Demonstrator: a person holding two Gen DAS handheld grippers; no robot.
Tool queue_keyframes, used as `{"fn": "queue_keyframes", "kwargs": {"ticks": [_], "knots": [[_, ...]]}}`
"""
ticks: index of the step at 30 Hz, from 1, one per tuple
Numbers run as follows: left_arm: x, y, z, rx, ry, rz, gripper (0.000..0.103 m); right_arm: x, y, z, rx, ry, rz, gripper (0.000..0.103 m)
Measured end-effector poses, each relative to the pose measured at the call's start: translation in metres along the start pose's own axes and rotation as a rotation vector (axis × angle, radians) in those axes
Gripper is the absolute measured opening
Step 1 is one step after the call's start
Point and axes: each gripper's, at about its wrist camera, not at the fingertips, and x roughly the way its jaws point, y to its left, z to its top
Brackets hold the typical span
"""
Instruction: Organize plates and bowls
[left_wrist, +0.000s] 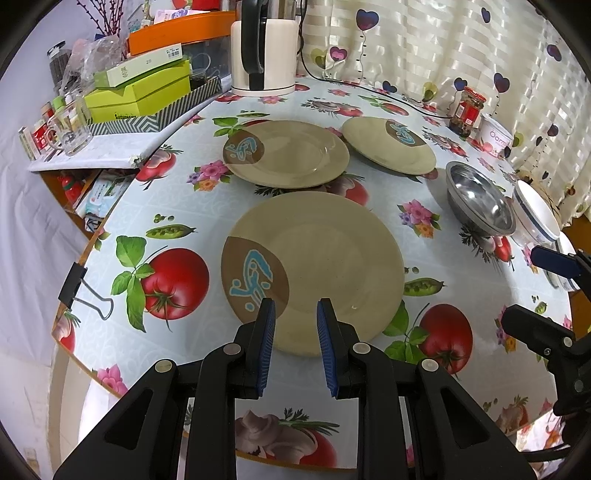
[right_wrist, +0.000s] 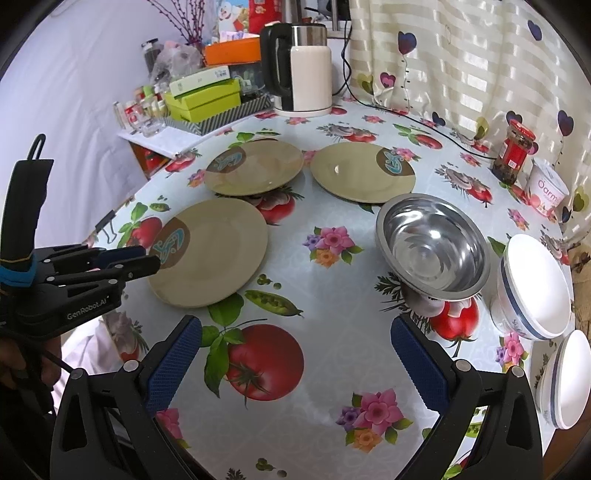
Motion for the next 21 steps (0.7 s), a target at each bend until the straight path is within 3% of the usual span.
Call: {"fn": "queue_keyframes", "kwargs": {"ticks": [21], "knots": [[0.0024, 0.0059, 0.0062, -0.007, -0.006, -0.009, 0.024, 0.0072, -0.0012, 0.0034, 0.003, 0.021, 0.004, 0.100]]}}
